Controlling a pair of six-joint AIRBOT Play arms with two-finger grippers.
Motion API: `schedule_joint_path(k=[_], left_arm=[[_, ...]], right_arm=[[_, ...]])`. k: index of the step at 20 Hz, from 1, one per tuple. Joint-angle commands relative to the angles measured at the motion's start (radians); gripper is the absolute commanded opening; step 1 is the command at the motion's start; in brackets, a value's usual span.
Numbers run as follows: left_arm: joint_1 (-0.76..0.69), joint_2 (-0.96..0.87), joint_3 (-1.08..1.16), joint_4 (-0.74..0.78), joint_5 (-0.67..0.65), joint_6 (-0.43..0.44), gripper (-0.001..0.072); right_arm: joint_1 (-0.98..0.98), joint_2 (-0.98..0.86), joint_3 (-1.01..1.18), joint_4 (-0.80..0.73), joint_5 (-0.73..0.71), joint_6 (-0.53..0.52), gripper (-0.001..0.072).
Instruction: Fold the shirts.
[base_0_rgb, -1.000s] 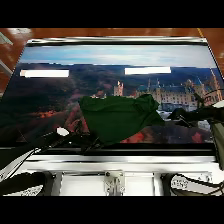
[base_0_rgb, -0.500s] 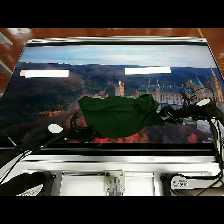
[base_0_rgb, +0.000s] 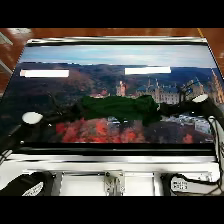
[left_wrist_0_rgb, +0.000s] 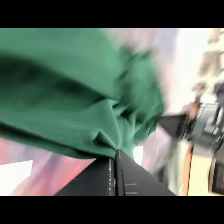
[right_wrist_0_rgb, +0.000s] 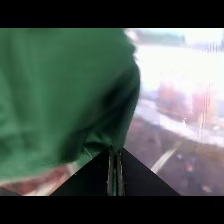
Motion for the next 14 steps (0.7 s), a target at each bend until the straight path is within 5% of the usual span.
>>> schedule_joint_path(k=[1,9,14], left_arm=[[0.083,0.107,0.188,0.021,0.007,0.086,0.0031],[0.126,0.249,0.861,0.052,0.006,0.142,0.0032],[0.126,0.288,0.93,0.155,-0.052,0.097,0.0032]], right_arm=[[-0.026,0.231,0.113,0.015,-0.001,-0.066,0.0064],[-0.029,0.776,0.518,0.023,-0.234,-0.039,0.0064],[-0.029,0.866,0.634,-0.012,-0.241,0.023,0.0064]])
